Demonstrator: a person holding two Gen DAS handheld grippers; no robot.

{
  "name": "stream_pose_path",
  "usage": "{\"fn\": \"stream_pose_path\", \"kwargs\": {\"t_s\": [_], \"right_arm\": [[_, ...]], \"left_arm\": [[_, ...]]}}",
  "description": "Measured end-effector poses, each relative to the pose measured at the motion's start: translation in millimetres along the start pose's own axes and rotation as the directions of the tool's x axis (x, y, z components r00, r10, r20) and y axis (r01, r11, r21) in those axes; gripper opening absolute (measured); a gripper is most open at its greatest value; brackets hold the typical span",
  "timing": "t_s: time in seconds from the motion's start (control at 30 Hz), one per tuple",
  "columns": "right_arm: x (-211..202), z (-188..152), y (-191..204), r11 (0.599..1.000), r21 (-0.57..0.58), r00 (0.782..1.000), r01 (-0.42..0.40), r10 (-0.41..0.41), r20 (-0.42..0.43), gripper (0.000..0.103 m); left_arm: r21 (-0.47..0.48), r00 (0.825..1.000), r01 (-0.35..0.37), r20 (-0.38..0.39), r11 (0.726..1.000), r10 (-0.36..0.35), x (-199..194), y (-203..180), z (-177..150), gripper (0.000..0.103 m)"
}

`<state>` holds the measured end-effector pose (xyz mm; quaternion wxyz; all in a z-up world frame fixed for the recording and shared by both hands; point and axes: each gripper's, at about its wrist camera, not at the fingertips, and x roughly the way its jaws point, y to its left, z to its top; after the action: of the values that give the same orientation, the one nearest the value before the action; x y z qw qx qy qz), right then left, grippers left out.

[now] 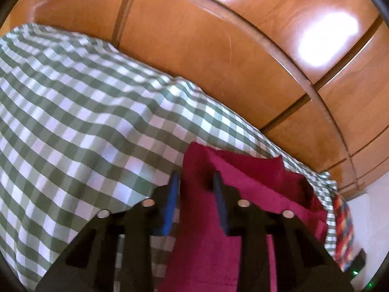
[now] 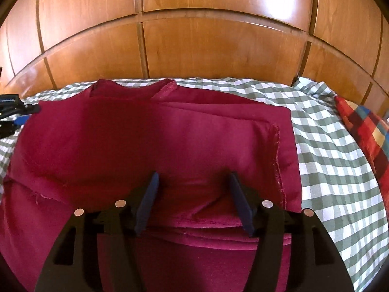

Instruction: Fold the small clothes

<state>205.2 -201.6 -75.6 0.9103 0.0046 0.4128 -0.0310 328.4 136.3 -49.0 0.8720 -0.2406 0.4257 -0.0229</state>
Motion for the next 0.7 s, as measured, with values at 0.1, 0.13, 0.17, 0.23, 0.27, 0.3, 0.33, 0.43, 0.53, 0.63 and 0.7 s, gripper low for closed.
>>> {"fn": "stream_pose_path", "kwargs": {"t_s": [0.1, 0.13, 0.17, 0.23, 0.27, 0.3, 0.33, 0.43, 0.53, 0.63, 0.7], "right_arm": [[2, 0, 1, 1.0, -0.006, 1.0, 0.007, -0.007, -0.002, 0.06], [2, 0, 2, 1.0, -0.009, 1.0, 0.01, -0.01, -0.002, 0.06], [3, 0, 2, 1.0, -0.013, 1.0, 0.014, -0.014, -0.001, 0.061], [3, -1, 3, 1.0, -0.015, 1.0, 0.02, -0.02, 0.001, 0.061], [3, -1, 2, 1.0, -0.013, 1.0, 0.018, -0.018, 0.003, 0.061], [4, -1, 1, 1.0, -0.01, 1.0, 0.015, -0.015, 0.002, 0.061], [4, -1, 1, 1.0, -0.007, 1.0, 0.012, -0.012, 0.001, 0.061], [5, -1, -1, 1.0, 0.002, 1.0, 0.002, -0.002, 0.001, 0.061], [5, -1, -2, 1.0, 0.007, 1.0, -0.003, 0.003, 0.0, 0.061], [5, -1, -2, 1.0, 0.006, 1.0, -0.003, 0.003, 0.0, 0.061], [5, -1, -2, 1.0, 0.005, 1.0, -0.002, 0.002, 0.0, 0.061]], "left_arm": [[0.094, 0.988, -0.149, 0.045, 0.984, 0.145, 9, -9, -14, 0.033], [0.127, 0.98, -0.196, 0.062, 0.972, 0.19, 15, -11, -20, 0.04], [0.159, 0.971, -0.232, 0.088, 0.96, 0.22, 21, -13, -26, 0.042], [0.177, 0.961, -0.269, 0.109, 0.947, 0.252, 23, -17, -27, 0.045], [0.176, 0.959, -0.278, 0.108, 0.945, 0.262, 23, -18, -26, 0.049], [0.169, 0.958, -0.284, 0.104, 0.944, 0.269, 22, -17, -25, 0.05], [0.164, 0.955, -0.292, 0.108, 0.942, 0.277, 20, -18, -24, 0.052], [0.174, 0.935, -0.343, 0.157, 0.923, 0.318, -4, -26, -29, 0.054], [0.235, 0.95, -0.288, 0.192, 0.928, 0.246, -39, -41, -56, 0.054], [0.318, 0.967, -0.239, 0.164, 0.917, 0.195, -54, -55, -89, 0.054], [0.381, 0.971, -0.236, 0.136, 0.894, 0.198, -49, -60, -110, 0.054]]}}
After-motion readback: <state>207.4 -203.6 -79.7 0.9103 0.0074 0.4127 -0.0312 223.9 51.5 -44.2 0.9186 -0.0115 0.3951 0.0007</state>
